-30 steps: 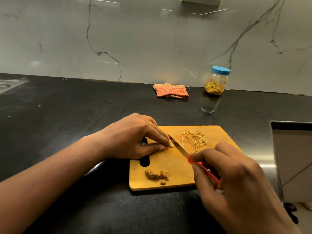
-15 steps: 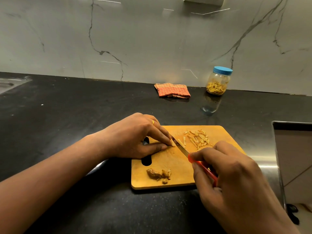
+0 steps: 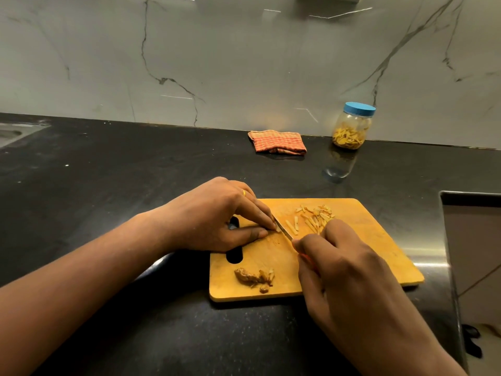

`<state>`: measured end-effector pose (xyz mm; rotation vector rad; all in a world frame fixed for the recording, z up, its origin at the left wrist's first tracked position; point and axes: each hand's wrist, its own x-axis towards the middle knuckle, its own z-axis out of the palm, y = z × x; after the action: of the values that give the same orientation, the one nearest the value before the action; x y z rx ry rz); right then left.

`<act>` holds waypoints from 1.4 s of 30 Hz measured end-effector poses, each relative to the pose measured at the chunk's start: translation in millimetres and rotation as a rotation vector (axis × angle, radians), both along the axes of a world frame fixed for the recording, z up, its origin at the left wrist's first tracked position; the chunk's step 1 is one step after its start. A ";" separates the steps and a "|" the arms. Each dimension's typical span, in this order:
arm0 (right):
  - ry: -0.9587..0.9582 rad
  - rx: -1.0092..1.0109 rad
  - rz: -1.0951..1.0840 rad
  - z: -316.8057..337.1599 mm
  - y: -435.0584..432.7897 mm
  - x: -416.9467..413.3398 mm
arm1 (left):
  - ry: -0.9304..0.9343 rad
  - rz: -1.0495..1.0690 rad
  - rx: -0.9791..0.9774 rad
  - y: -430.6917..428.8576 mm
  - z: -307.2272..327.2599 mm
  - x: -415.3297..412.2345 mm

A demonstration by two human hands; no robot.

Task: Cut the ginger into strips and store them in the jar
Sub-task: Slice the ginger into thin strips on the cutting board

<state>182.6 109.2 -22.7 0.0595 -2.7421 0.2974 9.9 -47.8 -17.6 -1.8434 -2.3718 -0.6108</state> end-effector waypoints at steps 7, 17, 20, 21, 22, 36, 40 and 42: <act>0.101 -0.001 -0.005 -1.3 10.6 16.7 | -0.010 0.008 -0.010 0.9 0.8 0.2; 0.140 -0.126 -0.025 6.9 19.4 17.9 | -0.012 0.004 -0.039 -0.8 2.1 -0.6; 0.133 -0.129 0.009 9.2 10.5 14.9 | 0.022 -0.005 -0.049 -0.8 2.2 0.5; 0.128 -0.129 0.011 9.5 9.0 13.9 | 0.031 -0.007 -0.052 -0.9 2.4 0.9; 0.123 -0.130 0.010 9.8 8.5 13.2 | 0.038 -0.008 -0.053 -0.8 2.6 1.2; 0.067 -0.098 0.009 5.5 8.4 8.7 | 0.063 0.000 -0.058 -0.4 2.3 1.7; 0.022 -0.021 0.012 3.9 3.2 6.3 | 0.069 0.003 -0.052 0.2 1.9 1.7; 0.002 0.001 0.011 1.7 1.3 2.8 | 0.070 0.004 -0.056 0.5 2.1 1.6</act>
<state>185.4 110.6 -21.1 0.0750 -2.7404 0.2983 11.5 -47.3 -15.5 -1.8497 -2.3701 -0.4762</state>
